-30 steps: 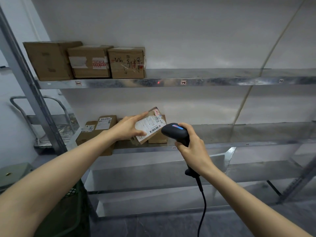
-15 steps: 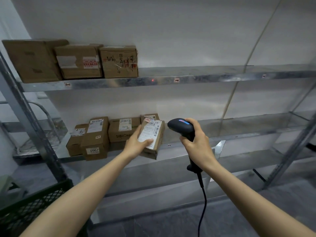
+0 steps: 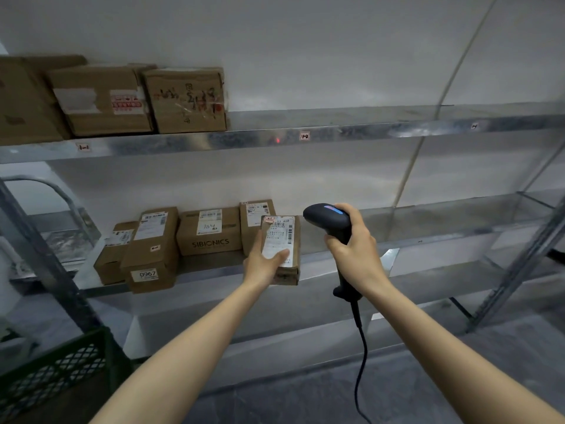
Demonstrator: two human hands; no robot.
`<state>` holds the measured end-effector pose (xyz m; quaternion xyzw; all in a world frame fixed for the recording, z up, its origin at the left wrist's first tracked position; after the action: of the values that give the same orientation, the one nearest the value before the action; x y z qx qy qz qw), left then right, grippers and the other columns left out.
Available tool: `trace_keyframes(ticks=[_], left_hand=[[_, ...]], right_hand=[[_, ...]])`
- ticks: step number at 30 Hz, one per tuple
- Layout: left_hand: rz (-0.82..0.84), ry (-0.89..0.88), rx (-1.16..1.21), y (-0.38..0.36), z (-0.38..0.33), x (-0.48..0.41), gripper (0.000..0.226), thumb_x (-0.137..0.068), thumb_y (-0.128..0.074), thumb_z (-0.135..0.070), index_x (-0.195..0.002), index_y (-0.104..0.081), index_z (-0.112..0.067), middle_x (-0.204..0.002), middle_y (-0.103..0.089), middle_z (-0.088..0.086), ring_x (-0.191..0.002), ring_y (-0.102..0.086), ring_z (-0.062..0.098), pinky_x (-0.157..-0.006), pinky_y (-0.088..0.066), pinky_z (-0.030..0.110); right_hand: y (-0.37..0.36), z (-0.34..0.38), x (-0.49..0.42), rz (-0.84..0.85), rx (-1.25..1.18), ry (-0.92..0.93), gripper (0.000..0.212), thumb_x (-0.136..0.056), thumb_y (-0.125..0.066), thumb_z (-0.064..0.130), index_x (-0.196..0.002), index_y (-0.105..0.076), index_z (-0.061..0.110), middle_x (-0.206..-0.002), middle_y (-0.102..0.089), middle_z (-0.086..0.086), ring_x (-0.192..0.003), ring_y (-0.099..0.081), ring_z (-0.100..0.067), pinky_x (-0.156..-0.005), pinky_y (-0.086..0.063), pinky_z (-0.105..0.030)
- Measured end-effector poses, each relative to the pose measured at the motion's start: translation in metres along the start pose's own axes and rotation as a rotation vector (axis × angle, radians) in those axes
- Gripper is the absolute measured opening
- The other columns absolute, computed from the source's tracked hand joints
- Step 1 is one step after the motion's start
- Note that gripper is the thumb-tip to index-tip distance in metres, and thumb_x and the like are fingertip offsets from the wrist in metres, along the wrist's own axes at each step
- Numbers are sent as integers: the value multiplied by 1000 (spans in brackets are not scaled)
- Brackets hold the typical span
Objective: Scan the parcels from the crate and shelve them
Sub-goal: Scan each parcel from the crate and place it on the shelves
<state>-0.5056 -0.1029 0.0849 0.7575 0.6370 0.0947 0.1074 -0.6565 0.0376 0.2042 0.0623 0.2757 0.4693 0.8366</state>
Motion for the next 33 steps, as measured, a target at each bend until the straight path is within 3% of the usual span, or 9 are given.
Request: trace_keyframes(ticks=[2,4,12,19,22,25,29,31,33], left_hand=[[-13,-15,-12,-13,-3,-8,83,-82,-72,-36,-150,-26,-32,-147,-45,-3,-136,-39,24,-112,-32,41],[-21,-29,-13,-30,-8,-16,78,-82,-72,-35,-148,-30,-32,-145,-46,-6,-134,-41,21,-108,-30,34],[-89,21,16,-100,-18,-55,65,-83,-72,-38,-139,-40,-29,-133,-57,-4,-125,-51,20,-105,-40,38],[-128,44,61,-133,-10,-80,63,-84,-71,-34,-138,-40,-30,-126,-58,-10,-109,-54,5,-90,-42,21],[-135,64,45,-138,-3,-94,64,-86,-69,-30,-140,-35,-31,-120,-57,-12,-102,-51,1,-72,-41,3],[-147,98,36,-140,6,-108,70,-86,-70,-27,-145,-31,-25,-116,-55,-14,-102,-51,2,-61,-40,-2],[-146,127,29,-143,20,-127,65,-85,-70,-27,-141,-36,-27,-118,-57,-12,-104,-56,7,-68,-44,1],[-124,139,65,-146,26,-138,64,-84,-71,-28,-140,-39,-24,-128,-58,-5,-112,-58,14,-90,-51,22],[-99,173,117,-149,32,-146,70,-83,-72,-26,-143,-37,-23,-131,-58,2,-118,-57,23,-99,-48,45]], right_hand=[[6,-11,-14,10,-15,5,50,-84,-53,1,-123,-47,32,-91,-60,10,-71,-54,7,-58,-39,-4],[13,-24,-30,27,-34,10,49,-84,-52,1,-121,-47,34,-89,-60,12,-69,-54,5,-57,-39,-4],[41,-78,-101,126,-79,28,50,-85,-52,-1,-120,-45,35,-89,-59,14,-69,-56,8,-53,-40,-3],[45,-115,-146,214,-94,23,48,-86,-53,-1,-121,-43,31,-91,-56,17,-70,-55,1,-55,-41,-7],[41,-128,-160,236,-88,23,48,-86,-54,0,-120,-42,32,-92,-55,18,-74,-56,4,-58,-42,-6],[34,-139,-173,245,-94,5,50,-86,-54,0,-117,-41,37,-93,-57,18,-74,-56,6,-59,-43,-7],[25,-152,-185,253,-84,-21,50,-86,-53,-1,-121,-43,33,-92,-57,18,-74,-56,6,-58,-43,-6],[20,-158,-191,256,-85,-31,49,-87,-53,-1,-124,-44,30,-91,-58,16,-69,-56,5,-55,-42,-7],[16,-162,-197,257,-87,-39,49,-88,-52,-2,-126,-44,27,-91,-58,16,-65,-55,5,-54,-42,-7]])
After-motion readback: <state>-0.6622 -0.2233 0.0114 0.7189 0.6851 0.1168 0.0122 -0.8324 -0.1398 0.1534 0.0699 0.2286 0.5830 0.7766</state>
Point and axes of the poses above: each hand's wrist, its own x-axis away from the middle knuckle, its own y-axis out of the back of the hand, z = x × y, the point moved 6 cm from there along -x, towards the middle knuckle
